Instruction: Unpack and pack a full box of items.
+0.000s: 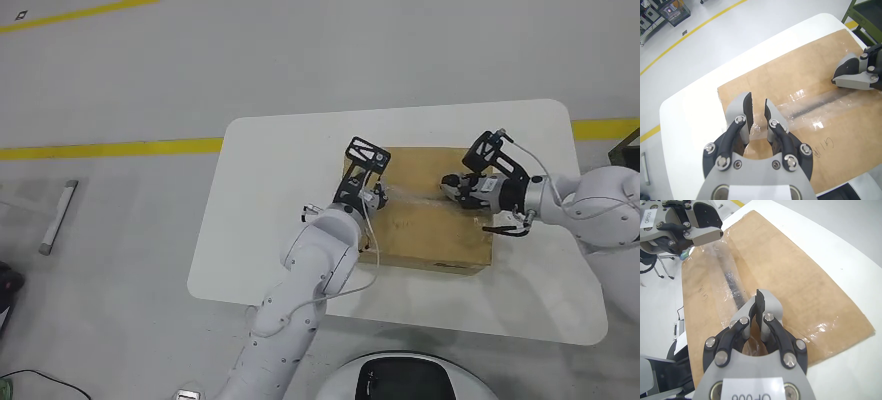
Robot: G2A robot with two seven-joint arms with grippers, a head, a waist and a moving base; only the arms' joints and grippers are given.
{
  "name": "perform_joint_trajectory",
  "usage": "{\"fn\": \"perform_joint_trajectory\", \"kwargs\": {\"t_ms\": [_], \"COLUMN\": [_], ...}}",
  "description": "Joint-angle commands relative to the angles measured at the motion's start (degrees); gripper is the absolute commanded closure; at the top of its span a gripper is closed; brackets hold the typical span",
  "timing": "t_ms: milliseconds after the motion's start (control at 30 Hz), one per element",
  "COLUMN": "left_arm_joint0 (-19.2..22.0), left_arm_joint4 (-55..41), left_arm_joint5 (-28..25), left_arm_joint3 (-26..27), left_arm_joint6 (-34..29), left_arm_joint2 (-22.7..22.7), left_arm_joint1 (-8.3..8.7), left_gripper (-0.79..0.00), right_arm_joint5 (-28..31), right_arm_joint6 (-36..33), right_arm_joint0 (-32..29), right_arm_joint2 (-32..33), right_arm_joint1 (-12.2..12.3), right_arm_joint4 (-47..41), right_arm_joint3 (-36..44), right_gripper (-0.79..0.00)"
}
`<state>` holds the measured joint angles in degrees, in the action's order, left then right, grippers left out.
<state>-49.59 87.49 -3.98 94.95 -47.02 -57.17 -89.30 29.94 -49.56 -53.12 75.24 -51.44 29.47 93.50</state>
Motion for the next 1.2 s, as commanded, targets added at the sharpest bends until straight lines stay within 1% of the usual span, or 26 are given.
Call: {"fn": "perform_joint_trajectory", "kwargs": {"t_ms": [0,67,300,367,500,567,633,733,800,933,1033,1167], "left_arm_joint0": [-0.1,-0.1,-0.4,-0.5,-0.7,-0.8,-0.9,-0.8,-0.8,-0.7,-0.7,-0.8], "left_arm_joint4": [0.2,0.3,0.9,0.9,1.1,1.0,0.8,0.4,0.4,0.3,0.3,0.4], "left_arm_joint5": [-0.2,-0.4,-0.7,-0.8,-0.9,-0.9,-0.9,-0.7,-0.8,-1.0,-1.2,-1.3], "left_arm_joint3": [-0.5,-0.8,-2.2,-2.2,-2.1,-2.1,-2.5,-2.9,-3.0,-3.0,-2.8,-2.6], "left_arm_joint6": [-0.1,-0.4,-0.2,-0.2,-0.3,-0.1,0.3,0.6,0.6,0.7,0.6,0.5], "left_arm_joint2": [0.2,0.4,0.5,0.5,0.5,0.5,0.3,0.2,0.2,0.2,0.2,0.0], "left_arm_joint1": [-0.04,-0.09,-0.18,-0.22,-0.27,-0.30,-0.34,-0.42,-0.46,-0.54,-0.58,-0.60], "left_gripper": [-0.185,-0.206,-0.228,-0.228,-0.262,-0.237,-0.231,-0.252,-0.256,-0.268,-0.271,-0.271], "right_arm_joint5": [-0.2,-0.3,-1.9,-3.2,-6.3,-7.6,-8.0,-8.0,-8.2,-8.2,-8.6,-8.8], "right_arm_joint6": [0.3,0.6,2.6,3.8,6.6,7.8,7.9,7.5,7.1,9.0,10.4,11.8], "right_arm_joint0": [-0.2,-0.3,-1.3,-1.9,-3.9,-5.4,-7.2,-10.0,-11.0,-11.7,-11.3,-11.0], "right_arm_joint2": [0.1,0.4,2.4,3.6,6.7,7.9,8.6,8.2,7.3,5.0,3.3,1.3], "right_arm_joint1": [0.1,0.1,0.4,0.5,0.6,0.5,0.6,0.6,0.6,0.3,0.2,-0.1], "right_arm_joint4": [0.3,0.4,0.0,-2.3,-9.2,-13.0,-14.6,-15.7,-14.2,-10.5,-4.1,0.9], "right_arm_joint3": [0.1,0.3,1.6,2.0,3.6,5.0,6.9,9.2,9.6,8.9,7.9,6.2], "right_gripper": [0.000,0.000,0.000,0.000,0.000,0.000,0.000,0.000,0.000,0.000,0.000,0.000]}}
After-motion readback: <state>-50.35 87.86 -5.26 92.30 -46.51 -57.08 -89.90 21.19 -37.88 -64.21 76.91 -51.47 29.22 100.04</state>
